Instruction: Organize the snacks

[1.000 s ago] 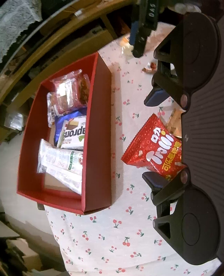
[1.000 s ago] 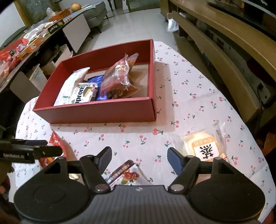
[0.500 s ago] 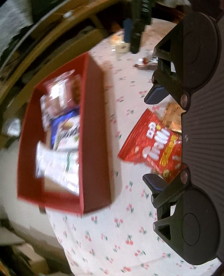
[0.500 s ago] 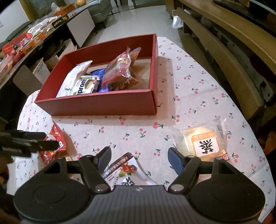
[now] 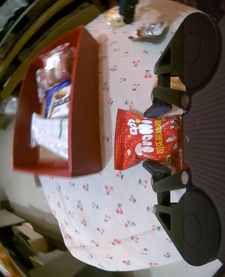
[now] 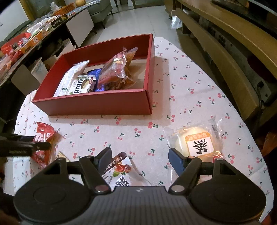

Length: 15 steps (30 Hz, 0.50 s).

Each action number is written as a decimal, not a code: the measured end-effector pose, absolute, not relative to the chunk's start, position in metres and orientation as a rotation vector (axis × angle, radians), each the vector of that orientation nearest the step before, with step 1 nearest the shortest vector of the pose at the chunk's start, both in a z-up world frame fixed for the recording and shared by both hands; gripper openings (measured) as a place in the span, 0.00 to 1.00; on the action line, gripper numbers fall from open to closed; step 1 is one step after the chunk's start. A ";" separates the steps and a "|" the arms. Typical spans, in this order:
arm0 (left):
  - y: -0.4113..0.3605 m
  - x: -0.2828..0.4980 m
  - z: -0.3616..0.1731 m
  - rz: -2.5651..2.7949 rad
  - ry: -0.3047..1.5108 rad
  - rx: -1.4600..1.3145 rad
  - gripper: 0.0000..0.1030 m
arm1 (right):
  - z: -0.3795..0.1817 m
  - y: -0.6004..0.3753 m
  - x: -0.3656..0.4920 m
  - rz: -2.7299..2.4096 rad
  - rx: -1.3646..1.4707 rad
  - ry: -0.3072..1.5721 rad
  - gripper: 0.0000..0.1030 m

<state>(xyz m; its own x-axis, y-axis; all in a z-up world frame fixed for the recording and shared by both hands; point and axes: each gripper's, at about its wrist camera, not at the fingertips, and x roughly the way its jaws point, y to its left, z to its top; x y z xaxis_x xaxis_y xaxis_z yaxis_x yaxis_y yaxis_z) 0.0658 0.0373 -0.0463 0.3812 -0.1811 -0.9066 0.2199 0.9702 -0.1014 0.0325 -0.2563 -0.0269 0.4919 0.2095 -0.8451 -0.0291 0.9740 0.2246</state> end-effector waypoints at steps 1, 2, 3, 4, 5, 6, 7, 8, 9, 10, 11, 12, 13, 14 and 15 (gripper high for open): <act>0.039 0.067 -0.046 -0.256 1.154 0.026 0.59 | -0.028 -0.255 0.033 0.152 0.183 1.055 0.81; 0.040 0.067 -0.047 -0.255 1.158 0.023 0.60 | -0.030 -0.253 0.033 0.161 0.175 1.065 0.81; 0.039 0.066 -0.049 -0.255 1.163 0.027 0.62 | -0.032 -0.251 0.033 0.171 0.165 1.074 0.81; 0.038 0.066 -0.050 -0.257 1.169 0.038 0.63 | -0.034 -0.247 0.033 0.179 0.152 1.079 0.81; 0.036 0.066 -0.051 -0.263 1.174 0.047 0.65 | -0.036 -0.245 0.033 0.192 0.137 1.085 0.81; 0.033 0.066 -0.051 -0.270 1.174 0.053 0.70 | -0.037 -0.242 0.032 0.208 0.126 1.091 0.81; 0.029 0.068 -0.051 -0.280 1.179 0.051 0.74 | -0.038 -0.241 0.032 0.224 0.119 1.095 0.81; 0.029 0.069 -0.052 -0.284 1.184 0.044 0.80 | -0.039 -0.240 0.032 0.236 0.116 1.096 0.81; 0.028 0.070 -0.054 -0.284 1.188 0.039 0.82 | -0.039 -0.239 0.032 0.247 0.113 1.096 0.81; 0.026 0.070 -0.054 -0.283 1.186 0.046 0.82 | -0.039 -0.239 0.031 0.259 0.107 1.096 0.82; 0.026 0.068 -0.053 -0.282 1.182 0.058 0.81 | -0.038 -0.239 0.031 0.271 0.101 1.096 0.82; 0.024 0.068 -0.054 -0.280 1.178 0.067 0.80 | -0.038 -0.239 0.031 0.275 0.097 1.093 0.82; 0.023 0.068 -0.054 -0.276 1.178 0.071 0.80 | -0.037 -0.241 0.030 0.276 0.096 1.091 0.82; 0.023 0.068 -0.054 -0.274 1.178 0.072 0.79 | -0.036 -0.244 0.031 0.277 0.102 1.088 0.82; 0.023 0.068 -0.053 -0.274 1.179 0.069 0.77 | -0.034 -0.248 0.031 0.277 0.121 1.082 0.82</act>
<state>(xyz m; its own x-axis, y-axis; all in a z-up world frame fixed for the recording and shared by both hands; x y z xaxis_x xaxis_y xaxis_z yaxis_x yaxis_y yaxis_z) 0.0685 0.0233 -0.0530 0.3530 -0.1758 -0.9190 0.2481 0.9646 -0.0892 0.0312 -0.2481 -0.0344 0.4391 0.2814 -0.8532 -0.1635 0.9589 0.2321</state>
